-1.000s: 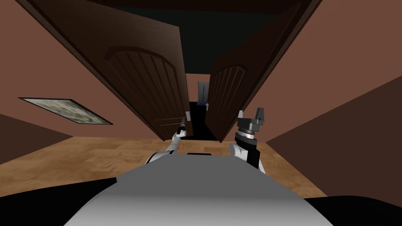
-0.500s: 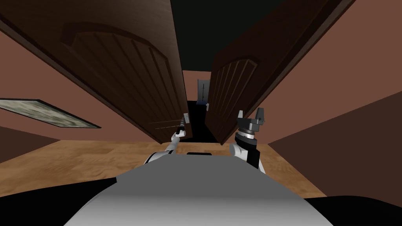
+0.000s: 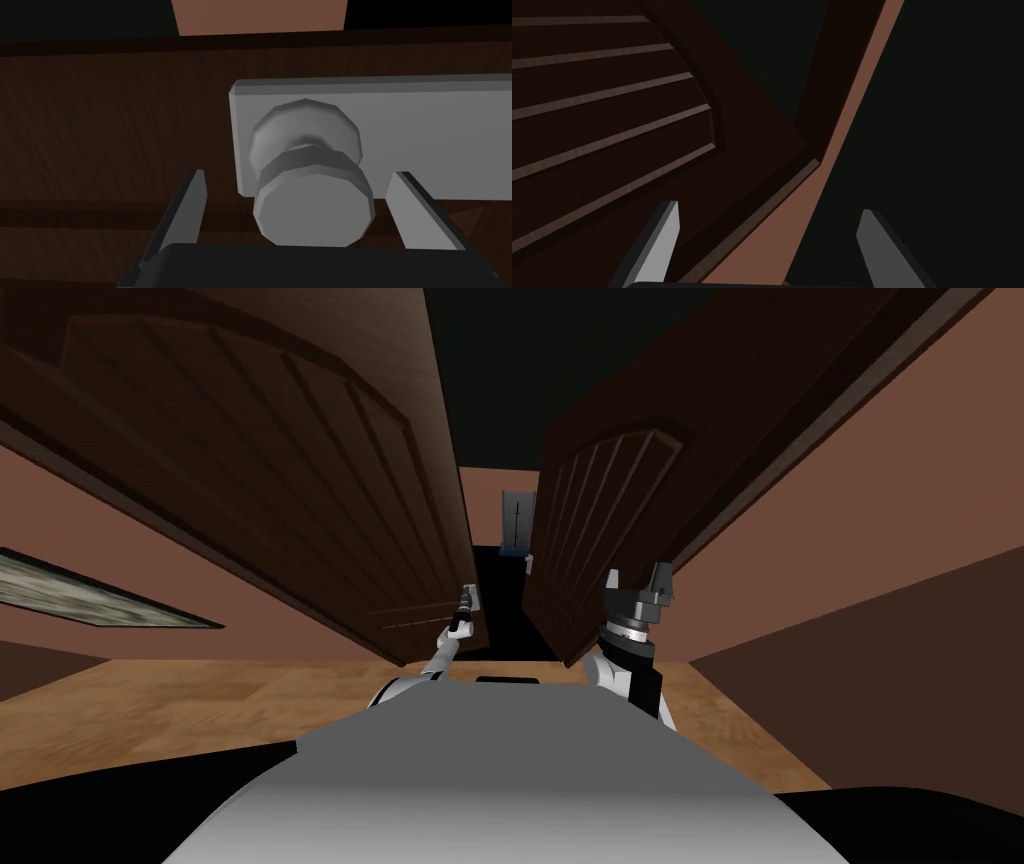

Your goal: Push the door open

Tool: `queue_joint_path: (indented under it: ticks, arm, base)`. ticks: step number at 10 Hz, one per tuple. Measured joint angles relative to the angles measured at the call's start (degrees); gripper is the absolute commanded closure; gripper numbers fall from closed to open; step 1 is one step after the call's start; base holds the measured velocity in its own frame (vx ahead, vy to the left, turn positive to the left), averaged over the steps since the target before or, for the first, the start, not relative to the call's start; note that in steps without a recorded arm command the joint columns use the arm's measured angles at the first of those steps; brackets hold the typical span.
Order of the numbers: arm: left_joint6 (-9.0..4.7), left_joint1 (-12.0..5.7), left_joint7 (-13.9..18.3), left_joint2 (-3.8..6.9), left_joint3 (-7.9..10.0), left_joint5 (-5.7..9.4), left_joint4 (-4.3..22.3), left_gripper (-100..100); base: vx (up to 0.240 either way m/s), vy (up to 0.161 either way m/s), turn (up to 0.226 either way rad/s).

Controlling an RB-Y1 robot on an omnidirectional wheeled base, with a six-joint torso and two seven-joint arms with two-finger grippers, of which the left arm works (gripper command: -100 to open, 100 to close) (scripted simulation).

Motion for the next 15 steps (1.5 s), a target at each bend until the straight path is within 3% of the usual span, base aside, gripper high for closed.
queue_joint_path:
  ticks: [1,7,8,9,11,12,13,15]
  arm:
    - [0.00,0.00,0.00,-0.04,0.00,0.00,-0.04,100]
    - [0.11,0.08,-0.03,-0.08,-0.06,-0.03,0.12,100]
    - [-0.37,-0.30,-0.93,0.04,0.87,0.75,1.25,100]
    - [0.56,0.92,-2.08,-0.03,1.64,1.56,-0.90,100]
    - [-0.48,-0.13,-4.32,0.11,3.55,2.97,0.44,100]
    - [-1.42,0.35,-5.07,0.60,4.11,3.86,0.20,100]
    - [-2.43,-0.90,-5.94,1.11,5.12,4.70,1.83,100]
    - [-2.07,-1.22,-7.60,1.09,6.49,5.75,0.64,100]
  base:
    - [-0.014,0.002,0.005]
    - [-0.001,0.002,-0.021]
    - [0.125,-0.018,-0.120]
    - [0.155,0.000,-0.029]
    - [0.181,0.024,-0.098]
    - [0.153,0.041,-0.072]
    - [0.082,0.030,-0.024]
    - [0.093,0.024,-0.074]
